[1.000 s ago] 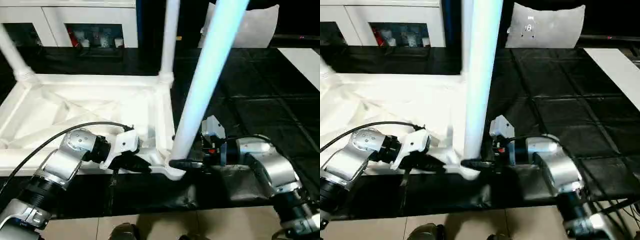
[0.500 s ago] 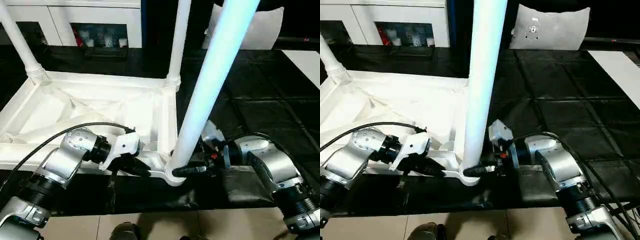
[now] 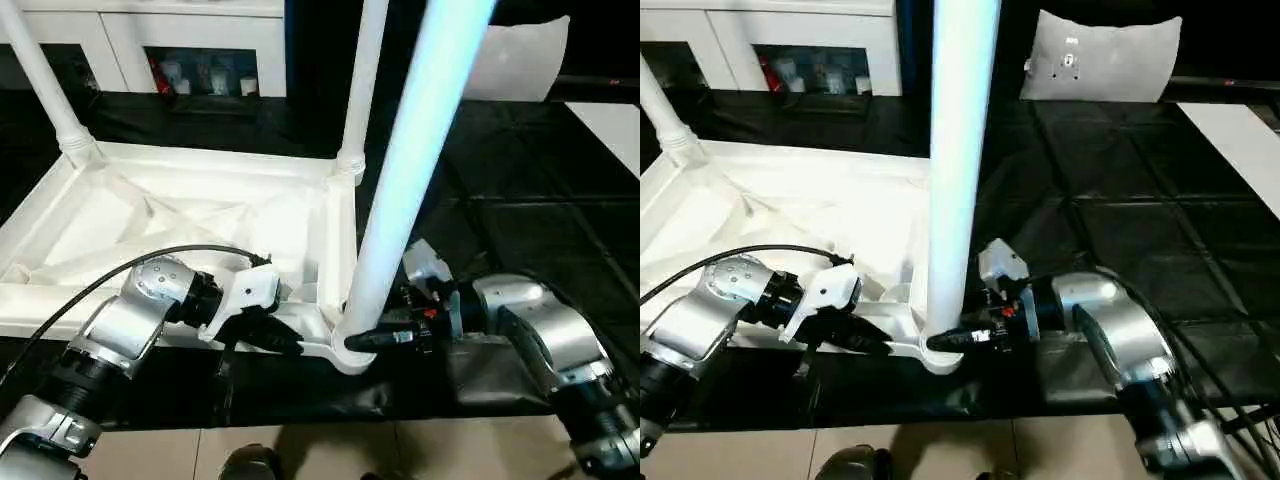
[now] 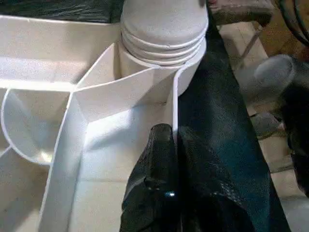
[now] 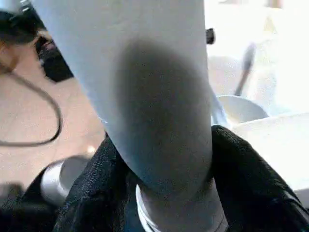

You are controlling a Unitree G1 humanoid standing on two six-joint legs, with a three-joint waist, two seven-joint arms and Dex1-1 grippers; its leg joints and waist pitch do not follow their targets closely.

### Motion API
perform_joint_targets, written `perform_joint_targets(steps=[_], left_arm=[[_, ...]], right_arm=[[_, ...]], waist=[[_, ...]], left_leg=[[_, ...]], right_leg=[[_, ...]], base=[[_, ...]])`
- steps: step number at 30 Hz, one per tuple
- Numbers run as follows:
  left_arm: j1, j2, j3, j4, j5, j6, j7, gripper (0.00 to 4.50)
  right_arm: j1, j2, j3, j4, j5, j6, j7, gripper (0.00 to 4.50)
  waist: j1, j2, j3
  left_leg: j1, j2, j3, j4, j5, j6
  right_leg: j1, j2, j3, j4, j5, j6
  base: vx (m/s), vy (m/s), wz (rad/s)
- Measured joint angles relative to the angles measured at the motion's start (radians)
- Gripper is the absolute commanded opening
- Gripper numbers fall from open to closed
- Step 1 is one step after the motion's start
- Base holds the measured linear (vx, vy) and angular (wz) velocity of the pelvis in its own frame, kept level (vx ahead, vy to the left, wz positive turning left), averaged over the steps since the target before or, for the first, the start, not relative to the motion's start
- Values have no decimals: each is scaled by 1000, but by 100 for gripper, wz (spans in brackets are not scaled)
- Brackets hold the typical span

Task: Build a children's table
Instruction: Rotate leg to tighten

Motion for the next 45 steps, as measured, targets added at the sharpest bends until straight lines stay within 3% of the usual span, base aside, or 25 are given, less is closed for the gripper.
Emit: perform_joint_targets(steps=[4,12,14,15,16,17,20,25,30,35,44,45], left_arm=[[-4,-31,28,13,30,66,106,0],[-62,-291,110,78,100,250,540,0],[-67,-321,116,77,106,266,595,0],[-67,-323,116,73,106,269,602,0],[-67,-324,119,71,106,271,606,0],[-67,-325,121,69,106,271,607,0],[-63,-325,125,54,112,273,609,0],[-54,-300,113,27,126,267,601,0],[-46,-235,92,8,115,237,522,0],[-21,-159,78,8,88,120,389,0],[-18,-53,53,32,35,36,160,0],[-18,-44,49,34,30,28,141,0]], right_arm=[[8,71,-27,-2,-49,13,-174,209],[-103,390,-182,134,-235,47,-834,205],[-124,411,-185,148,-248,52,-916,205],[-129,415,-186,149,-248,52,-928,238],[-132,420,-186,150,-249,52,-939,238],[-133,422,-186,150,-249,50,-939,271],[-122,444,-196,148,-249,17,-940,278],[-71,443,-197,112,-247,-11,-890,332],[-33,364,-158,78,-211,-39,-754,371],[3,201,-110,32,-154,-72,-494,424],[-9,52,-49,59,-100,-155,-166,424],[-14,44,-43,62,-92,-155,-138,408]], waist=[[-17,0,0],[-80,0,2],[-85,0,2],[-85,0,2],[-84,0,2],[-84,0,2],[-81,1,2],[-89,0,3],[-91,2,4],[-75,2,4],[-40,2,4],[-36,2,4]], left_leg=[[4,0,0,0,2,-3],[9,0,0,-2,3,-5],[9,0,0,-5,3,-5],[9,0,0,-9,3,-5],[9,0,1,-11,3,-5],[9,0,1,-13,3,-5],[8,0,2,-17,3,-4],[7,0,3,-18,3,-5],[7,0,3,-18,3,-5],[-2,0,3,-17,3,-4],[-4,1,4,-13,4,-2],[-4,1,4,-13,4,-2]], right_leg=[[0,0,1,4,-2,3],[-1,-1,1,0,-1,2],[-1,-1,1,-4,4,3],[-1,-1,1,-6,6,1],[-1,0,1,-8,7,-1],[-1,0,0,-8,6,0],[-4,0,0,-9,5,2],[-5,0,0,-10,5,2],[-6,0,0,-10,5,2],[-13,0,0,-9,5,2],[-13,0,0,-7,6,0],[-13,0,0,-6,6,0]], base=[[0,0,0],[0,0,0],[0,0,0],[0,0,0],[0,0,0],[52,-16,1],[24,-7,0],[0,0,0],[0,0,0],[0,0,0],[0,0,0],[0,0,0]])
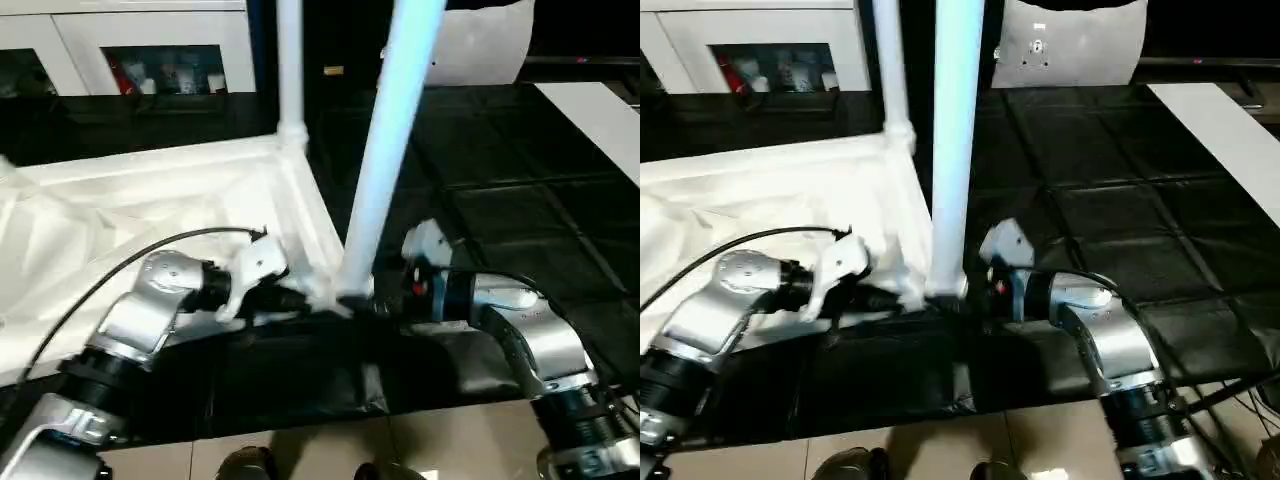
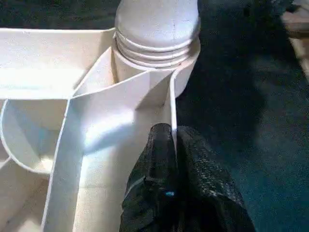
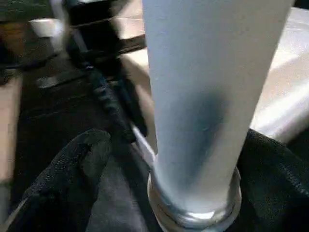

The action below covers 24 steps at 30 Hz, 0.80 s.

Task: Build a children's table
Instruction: Rotate leg to tighten

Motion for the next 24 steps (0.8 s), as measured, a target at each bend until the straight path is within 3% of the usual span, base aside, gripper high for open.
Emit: perform_joint_targets(steps=[15,24], left_arm=[[-4,57,-38,2,-24,-41,-165,0],[-4,56,-48,-1,-26,-47,-178,0]], right_arm=[[-103,-50,72,126,44,-12,280,299],[-108,-65,82,134,44,-16,309,222]], waist=[[36,-6,2],[40,-8,3]], left_leg=[[-1,1,0,8,-1,0],[-2,1,0,10,-1,0]], right_leg=[[0,0,0,3,3,-4],[1,-1,0,4,3,-4]], base=[[0,0,0],[0,0,0]])
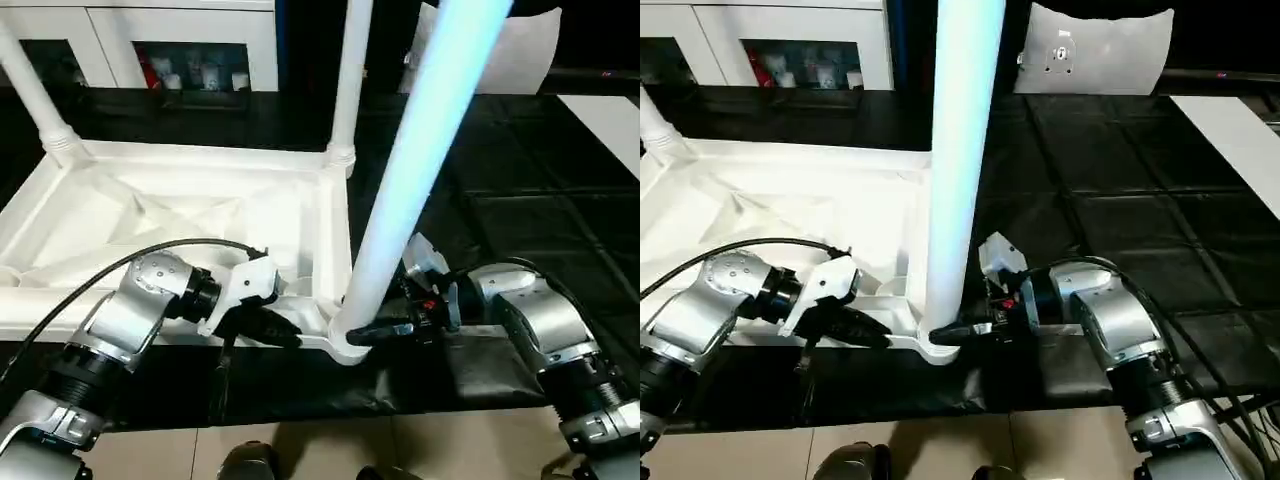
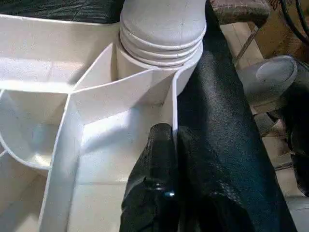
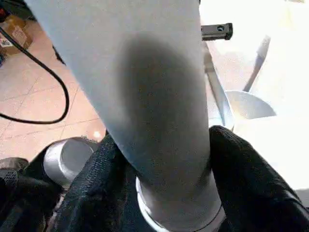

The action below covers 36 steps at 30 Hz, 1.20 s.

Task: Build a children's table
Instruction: Rotate leg to tighten

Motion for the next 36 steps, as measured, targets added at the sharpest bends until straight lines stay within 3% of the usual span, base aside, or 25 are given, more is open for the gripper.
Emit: perform_joint_targets(steps=[3,9,13,17,22,26,28,30,33,36], left_arm=[[2,-4,0,-1,-1,0,1,0],[12,-38,26,-20,-19,74,55,0],[0,-84,65,-3,23,146,201,0],[-16,-158,93,3,51,219,346,0],[-68,-286,135,50,97,307,575,0],[-77,-347,147,45,116,344,684,0],[-77,-354,147,33,121,356,700,0],[-77,-354,146,28,121,360,703,0],[-75,-339,131,14,122,360,687,0],[-66,-307,106,-4,120,333,647,0]], right_arm=[[0,-2,-1,-6,1,11,-1,213],[88,22,-61,-137,25,133,-132,207],[102,116,-111,-158,-31,180,-376,207],[89,231,-171,-159,-88,232,-615,204],[26,447,-256,-98,-170,257,-1003,202],[-20,519,-276,-42,-208,225,-1168,202],[-28,530,-278,-25,-212,202,-1189,272],[-28,538,-278,-22,-212,188,-1189,274],[-9,532,-276,-27,-212,156,-1167,319],[22,462,-245,-54,-190,137,-1049,342]], waist=[[1,0,0],[7,0,0],[-19,1,0],[-58,2,-1],[-72,2,-1],[-79,2,-1],[-79,2,-1],[-79,2,-1],[-78,2,-1],[-76,2,-1]], left_leg=[[0,0,0,0,0,0],[0,0,0,1,0,1],[4,1,0,1,1,-2],[6,1,1,1,1,-2],[6,1,1,0,2,-3],[5,1,3,-4,2,-3],[4,1,3,-5,2,-3],[3,1,4,-7,1,-3],[3,1,4,-8,1,-3],[2,1,4,-8,1,-3]], right_leg=[[0,0,0,0,0,0],[1,0,0,0,0,0],[1,0,1,2,3,1],[2,0,1,-1,5,5],[-1,0,1,-1,6,4],[0,0,2,-6,9,-1],[-2,0,1,-7,9,0],[-3,0,1,-7,8,1],[-4,0,1,-7,8,1],[-4,0,1,-8,8,2]], base=[[0,0,0],[0,0,0],[0,0,0],[0,0,0],[0,0,0],[0,0,0],[0,0,0],[0,0,0],[0,0,0],[0,0,0]])
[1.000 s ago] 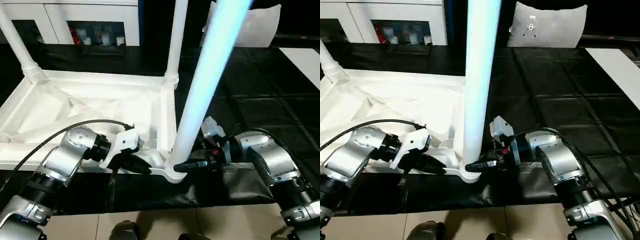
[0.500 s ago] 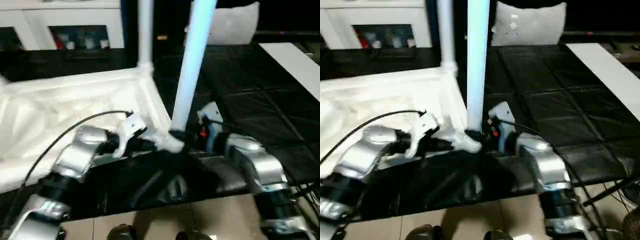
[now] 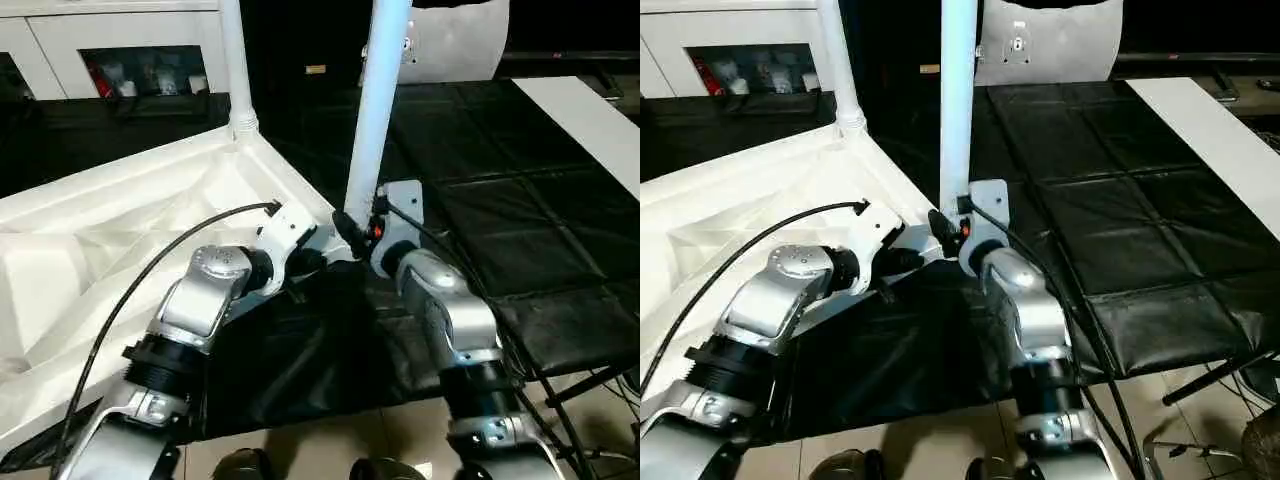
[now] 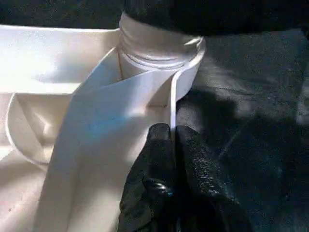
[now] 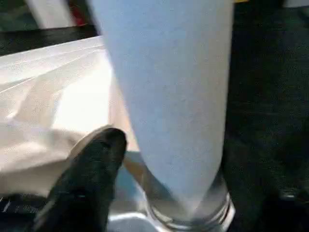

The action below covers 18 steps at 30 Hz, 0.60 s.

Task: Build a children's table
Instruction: Rotate leg to tighten

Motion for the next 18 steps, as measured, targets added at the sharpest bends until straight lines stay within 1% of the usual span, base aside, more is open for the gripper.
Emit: perform_joint_targets(steps=[1,2,3,5,7,8,9,11,13,14,16,18], left_arm=[[4,8,-6,-3,-1,-13,-15,0],[10,19,-11,-6,-2,-31,-36,0],[16,30,-15,-8,-2,-48,-53,0],[25,58,-24,-8,-5,-92,-94,0],[29,77,-26,-6,-10,-114,-118,0],[30,92,-32,-4,-15,-130,-140,0],[32,121,-41,-3,-25,-152,-180,0],[34,160,-52,-1,-34,-186,-242,0],[37,194,-61,1,-42,-223,-309,0],[38,213,-68,2,-45,-253,-357,0],[41,239,-81,4,-59,-283,-422,0],[42,257,-92,6,-70,-307,-482,0]], right_arm=[[11,-25,8,-10,4,-5,37,342],[25,-57,20,-22,12,-15,85,365],[34,-83,29,-29,24,-21,124,365],[52,-142,40,-54,43,-23,219,388],[58,-169,42,-57,51,-32,268,409],[60,-197,52,-59,58,-40,304,409],[61,-248,72,-66,69,-48,374,414],[60,-293,91,-69,78,-67,464,441],[59,-328,115,-69,88,-81,542,441],[58,-354,127,-68,105,-83,603,441],[49,-387,139,-64,117,-87,677,441],[33,-411,150,-54,122,-106,743,416]], waist=[[2,0,0],[5,0,0],[7,0,0],[14,1,1],[16,1,1],[17,1,1],[19,1,1],[23,1,1],[31,1,1],[38,1,1],[47,1,1],[53,1,1]], left_leg=[[0,0,0,0,0,0],[0,0,0,0,0,0],[0,0,0,0,0,0],[0,0,0,0,0,0],[0,1,0,0,0,0],[0,1,0,0,0,0],[0,1,0,1,0,0],[0,2,0,1,0,0],[0,2,0,2,0,0],[-1,2,0,3,0,0],[-1,2,0,4,0,1],[-2,2,0,8,-1,2]], right_leg=[[0,0,0,0,0,0],[0,0,0,0,0,0],[0,0,0,0,0,0],[0,0,0,0,0,0],[0,0,-1,1,0,0],[0,0,-1,1,0,0],[0,0,-1,1,0,0],[0,1,-1,2,0,0],[1,1,-1,1,0,0],[1,1,-1,1,0,0],[2,0,-1,1,0,0],[2,0,-1,2,0,0]], base=[[0,0,0],[0,0,0],[0,0,0],[0,0,0],[0,0,0],[0,0,0],[0,0,0],[0,0,0],[0,0,0],[0,0,0],[0,0,0],[0,0,0]])
